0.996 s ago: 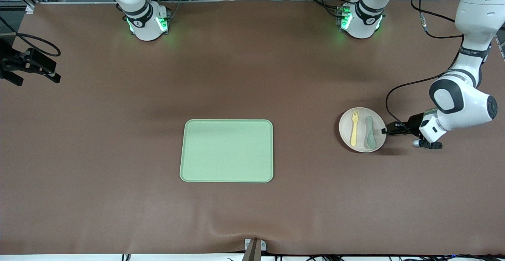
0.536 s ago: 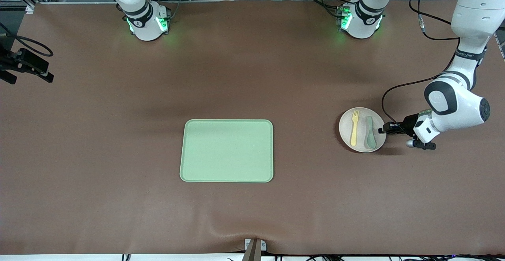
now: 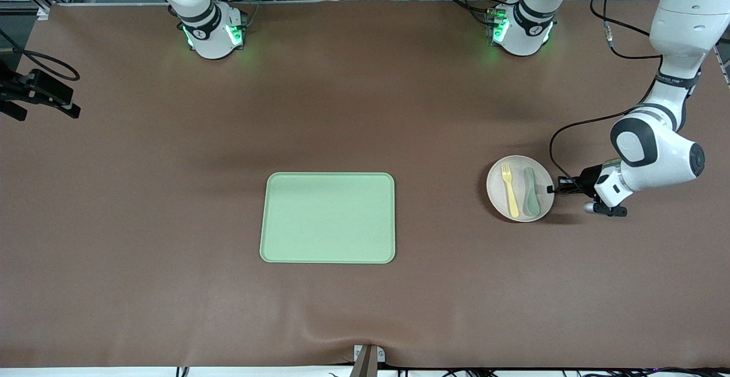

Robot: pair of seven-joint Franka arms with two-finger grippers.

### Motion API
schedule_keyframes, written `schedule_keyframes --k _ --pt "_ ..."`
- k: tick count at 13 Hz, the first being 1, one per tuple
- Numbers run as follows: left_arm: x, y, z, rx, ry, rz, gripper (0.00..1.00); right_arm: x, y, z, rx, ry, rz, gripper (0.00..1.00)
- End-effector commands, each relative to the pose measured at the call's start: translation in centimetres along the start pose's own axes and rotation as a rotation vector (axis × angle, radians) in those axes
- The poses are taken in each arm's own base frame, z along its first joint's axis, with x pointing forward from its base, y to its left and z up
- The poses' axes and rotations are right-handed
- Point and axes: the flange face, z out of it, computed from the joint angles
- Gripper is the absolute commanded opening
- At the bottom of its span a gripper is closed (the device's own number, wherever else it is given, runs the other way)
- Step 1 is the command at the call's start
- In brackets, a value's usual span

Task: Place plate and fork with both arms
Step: 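Reach the left gripper to the white plate rim and grasp it, then carry the plate with the left gripper onto the green tray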

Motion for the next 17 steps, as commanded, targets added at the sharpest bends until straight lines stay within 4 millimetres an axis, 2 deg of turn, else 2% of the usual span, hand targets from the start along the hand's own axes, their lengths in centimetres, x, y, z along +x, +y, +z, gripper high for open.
schedule_keyframes --k 1,2,5,8,11,13,15,17 --pt "0.9 0.9 0.0 0.005 0.016 0.027 0.00 -0.4 0.0 -0.4 0.002 0.013 -0.005 1.00" --pt "1.2 1.1 -0.2 0.005 0.021 0.028 0.00 -0.4 0.1 -0.5 0.002 0.015 -0.004 1.00" --pt "2.8 3.8 -0.6 0.014 0.035 0.048 0.00 -0.2 -0.3 -0.5 0.001 0.031 -0.011 1.00" --pt "4.9 7.8 -1.4 0.033 0.049 0.084 0.00 -0.1 -0.2 -0.6 0.001 0.039 -0.008 1.00" --pt "7.3 13.6 -2.8 0.069 0.015 0.057 0.00 0.1 -0.4 -0.5 0.001 0.044 -0.013 1.00" --pt "8.5 18.1 -3.3 0.100 0.011 0.024 0.00 0.1 -0.4 -0.5 0.001 0.045 -0.013 1.00" --pt "9.6 22.5 -2.5 0.103 0.018 -0.020 0.00 0.1 -0.4 -0.5 0.001 0.044 -0.013 1.00" --pt "10.4 26.7 -0.7 0.099 0.021 -0.058 0.00 0.1 -0.3 -0.5 0.001 0.044 -0.011 1.00"
